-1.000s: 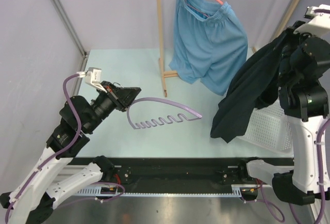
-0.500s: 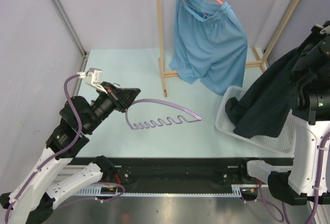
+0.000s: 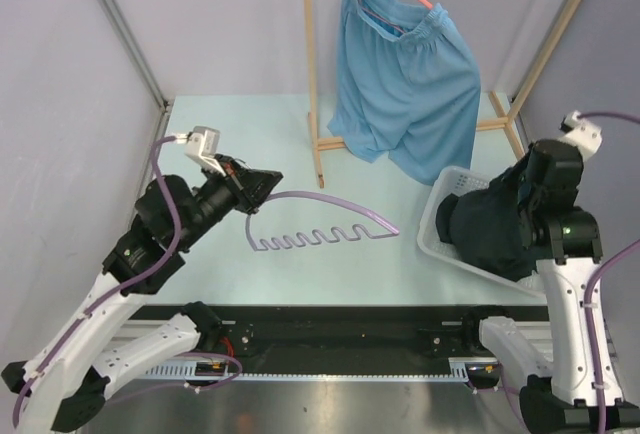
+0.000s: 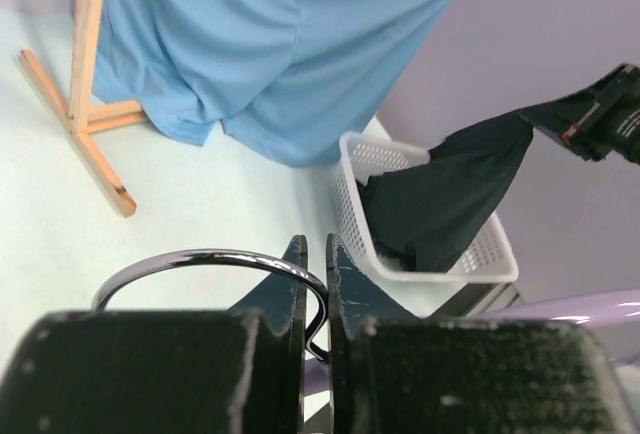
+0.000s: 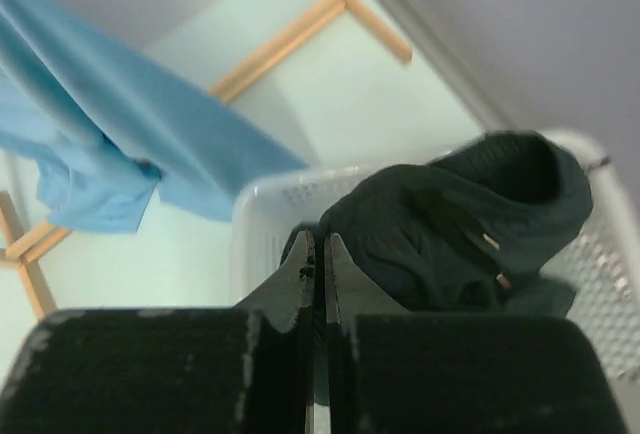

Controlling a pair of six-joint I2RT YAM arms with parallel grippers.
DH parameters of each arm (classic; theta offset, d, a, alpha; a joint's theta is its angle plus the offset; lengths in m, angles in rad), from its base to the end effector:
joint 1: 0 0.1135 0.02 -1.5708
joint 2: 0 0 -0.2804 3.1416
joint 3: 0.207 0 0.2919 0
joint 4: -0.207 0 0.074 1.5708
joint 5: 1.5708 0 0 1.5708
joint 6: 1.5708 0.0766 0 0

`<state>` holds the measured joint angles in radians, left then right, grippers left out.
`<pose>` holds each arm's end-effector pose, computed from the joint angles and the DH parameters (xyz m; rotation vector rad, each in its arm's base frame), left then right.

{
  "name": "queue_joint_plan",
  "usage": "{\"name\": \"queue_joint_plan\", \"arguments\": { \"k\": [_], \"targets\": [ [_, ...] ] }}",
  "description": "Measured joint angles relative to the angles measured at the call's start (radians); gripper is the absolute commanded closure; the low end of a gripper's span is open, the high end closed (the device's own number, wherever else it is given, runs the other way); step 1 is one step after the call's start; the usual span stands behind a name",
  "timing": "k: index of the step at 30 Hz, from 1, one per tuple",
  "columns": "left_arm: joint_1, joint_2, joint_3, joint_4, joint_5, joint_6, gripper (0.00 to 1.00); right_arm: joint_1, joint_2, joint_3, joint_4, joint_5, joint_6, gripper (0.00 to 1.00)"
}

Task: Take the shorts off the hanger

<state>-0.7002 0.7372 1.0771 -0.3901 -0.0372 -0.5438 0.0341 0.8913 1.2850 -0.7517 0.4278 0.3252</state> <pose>0.1640 -0.1345 0.4462 0.1030 1.6993 -0.9175 0.2201 -0.0243 0.4463 0.5522 1.8167 -0.1686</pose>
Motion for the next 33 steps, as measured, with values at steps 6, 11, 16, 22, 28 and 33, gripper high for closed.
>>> {"name": "queue_joint_plan", "arguments": {
  "k": [6, 11, 16, 22, 28, 33],
  "targets": [
    [0.000, 0.082, 0.004, -0.001, 0.060, 0.006, 0.99, -0.002, -0.148, -0.248, -0.063, -0.051, 0.182, 0.96],
    [0.000, 0.155, 0.013, -0.006, 0.107, 0.008, 0.99, -0.002, -0.224, -0.343, -0.130, -0.078, 0.246, 0.60],
    [0.000, 0.171, 0.013, -0.015, 0.131, 0.014, 1.00, -0.002, -0.264, -0.344, -0.133, -0.158, 0.203, 0.16],
    [0.000, 0.226, 0.040, -0.029, 0.163, 0.050, 1.00, 0.005, -0.189, -0.294, -0.117, -0.481, 0.126, 0.03],
    [0.000, 0.310, 0.090, -0.123, 0.074, 0.130, 1.00, 0.084, -0.166, -0.289, 0.034, -0.864, 0.167, 0.00],
    [0.000, 0.343, 0.090, -0.207, -0.034, 0.188, 1.00, 0.298, -0.169, -0.284, 0.207, -1.004, 0.230, 0.01]
  ]
}}
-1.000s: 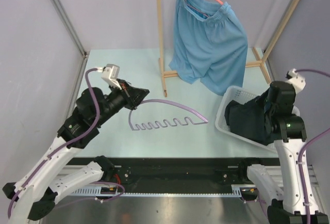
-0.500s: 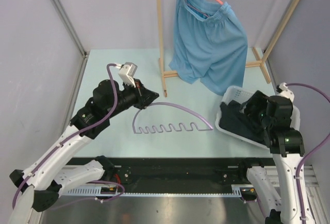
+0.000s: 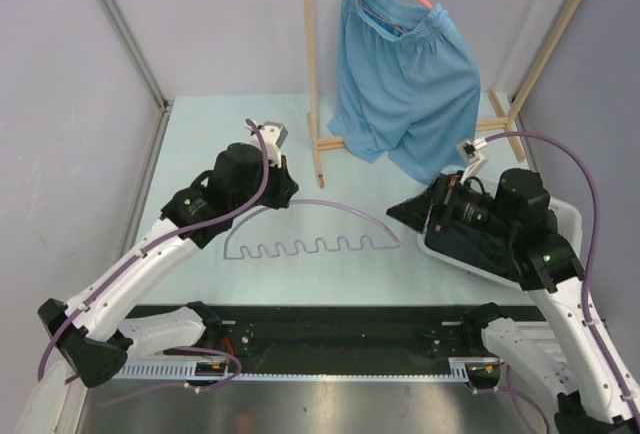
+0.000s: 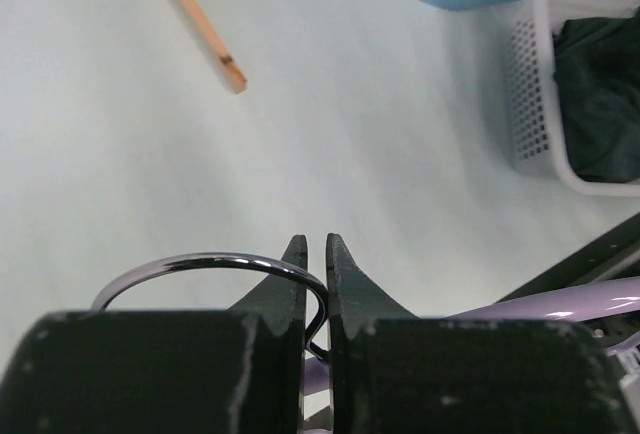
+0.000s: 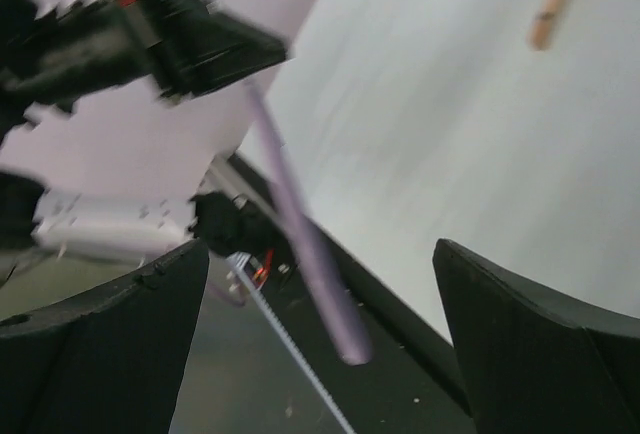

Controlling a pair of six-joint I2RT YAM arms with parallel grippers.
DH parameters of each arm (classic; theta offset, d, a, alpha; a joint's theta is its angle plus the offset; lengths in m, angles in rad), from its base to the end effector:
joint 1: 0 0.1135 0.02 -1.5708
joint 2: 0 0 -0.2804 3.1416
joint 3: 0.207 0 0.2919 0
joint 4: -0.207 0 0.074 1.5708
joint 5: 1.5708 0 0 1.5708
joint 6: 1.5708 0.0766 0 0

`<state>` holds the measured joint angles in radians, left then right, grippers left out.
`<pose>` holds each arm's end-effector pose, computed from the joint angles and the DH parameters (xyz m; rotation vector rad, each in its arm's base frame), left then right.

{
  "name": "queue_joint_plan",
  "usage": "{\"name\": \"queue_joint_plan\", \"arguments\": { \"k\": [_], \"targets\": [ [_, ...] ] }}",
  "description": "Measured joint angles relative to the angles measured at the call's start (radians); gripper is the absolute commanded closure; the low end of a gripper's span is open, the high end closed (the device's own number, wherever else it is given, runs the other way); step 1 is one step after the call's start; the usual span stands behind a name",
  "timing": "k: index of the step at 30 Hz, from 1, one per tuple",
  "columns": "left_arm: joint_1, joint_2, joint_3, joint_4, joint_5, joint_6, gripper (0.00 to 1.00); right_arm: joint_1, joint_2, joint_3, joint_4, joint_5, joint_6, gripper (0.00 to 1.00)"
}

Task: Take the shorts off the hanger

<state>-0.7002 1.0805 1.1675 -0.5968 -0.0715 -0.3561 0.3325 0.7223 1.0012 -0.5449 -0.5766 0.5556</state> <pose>0.2319 -0.1882 0.3721 0.3205 2.1054 -0.5636 0.1764 0.1051 0.3989 -0.2165 1.9382 1.1337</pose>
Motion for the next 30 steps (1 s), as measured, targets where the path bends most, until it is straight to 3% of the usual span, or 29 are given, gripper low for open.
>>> {"name": "queue_joint_plan", "arguments": {
  "k": [8, 13, 20, 26, 30],
  "targets": [
    [0.000, -0.004, 0.000, -0.038, -0.062, 0.026, 1.00, 0.364, 0.099, 0.009, 0.072, 0.048, -0.006, 0.18],
    [0.000, -0.030, 0.000, -0.040, -0.064, 0.026, 1.00, 0.507, 0.167, 0.009, 0.064, 0.137, -0.024, 0.21],
    [0.000, -0.058, 0.000, -0.042, -0.061, 0.028, 1.00, 0.533, 0.088, 0.009, 0.040, 0.249, -0.045, 0.12],
    [0.000, -0.061, 0.000, -0.042, -0.049, 0.037, 1.00, 0.527, -0.056, 0.029, 0.016, 0.398, -0.056, 0.12],
    [0.000, -0.072, 0.000, -0.040, 0.012, 0.048, 1.00, 0.525, -0.044, 0.056, 0.010, 0.419, -0.061, 0.16]
  ]
}}
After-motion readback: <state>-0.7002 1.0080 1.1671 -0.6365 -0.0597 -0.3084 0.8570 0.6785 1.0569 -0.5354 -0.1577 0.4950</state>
